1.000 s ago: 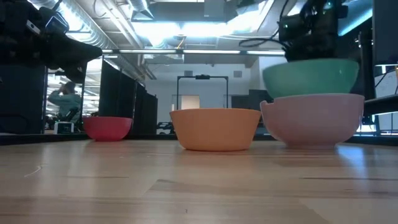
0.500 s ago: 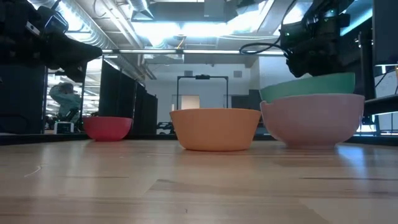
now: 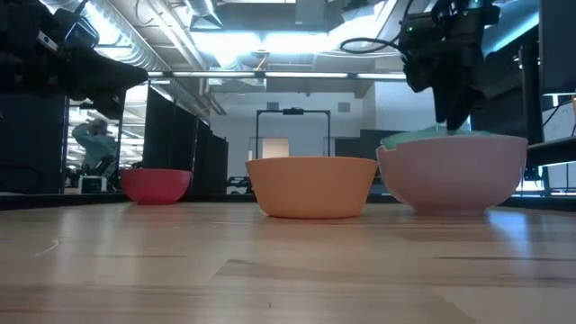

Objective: Nest bowls inside each other
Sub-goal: Stack the green bowl on top of the white bowl

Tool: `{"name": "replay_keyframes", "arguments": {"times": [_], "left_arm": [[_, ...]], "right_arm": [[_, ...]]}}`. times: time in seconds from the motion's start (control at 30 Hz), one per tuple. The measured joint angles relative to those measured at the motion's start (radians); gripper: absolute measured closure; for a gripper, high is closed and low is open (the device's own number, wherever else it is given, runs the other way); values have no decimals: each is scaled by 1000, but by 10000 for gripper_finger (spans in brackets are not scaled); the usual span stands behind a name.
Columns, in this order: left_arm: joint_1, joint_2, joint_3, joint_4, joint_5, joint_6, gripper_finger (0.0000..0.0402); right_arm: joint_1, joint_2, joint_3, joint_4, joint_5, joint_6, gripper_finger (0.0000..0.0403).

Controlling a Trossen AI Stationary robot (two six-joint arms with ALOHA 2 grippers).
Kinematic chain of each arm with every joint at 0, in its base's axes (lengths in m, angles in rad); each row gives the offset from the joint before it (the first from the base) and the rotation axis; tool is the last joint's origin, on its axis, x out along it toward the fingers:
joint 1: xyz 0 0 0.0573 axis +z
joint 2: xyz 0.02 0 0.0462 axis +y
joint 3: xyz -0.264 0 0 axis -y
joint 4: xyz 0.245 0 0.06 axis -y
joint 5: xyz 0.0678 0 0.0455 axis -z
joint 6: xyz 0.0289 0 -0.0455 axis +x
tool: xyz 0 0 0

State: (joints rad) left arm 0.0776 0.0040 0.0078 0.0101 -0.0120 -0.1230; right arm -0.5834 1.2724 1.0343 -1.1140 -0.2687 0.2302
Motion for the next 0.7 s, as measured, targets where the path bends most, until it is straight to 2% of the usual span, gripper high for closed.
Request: {"name": "replay_keyframes", "arguments": {"times": [0.7], "left_arm": [[0, 0, 0, -1, 0, -11, 402]], "right_arm": [[0, 171, -1, 84, 19, -62, 208]]}}
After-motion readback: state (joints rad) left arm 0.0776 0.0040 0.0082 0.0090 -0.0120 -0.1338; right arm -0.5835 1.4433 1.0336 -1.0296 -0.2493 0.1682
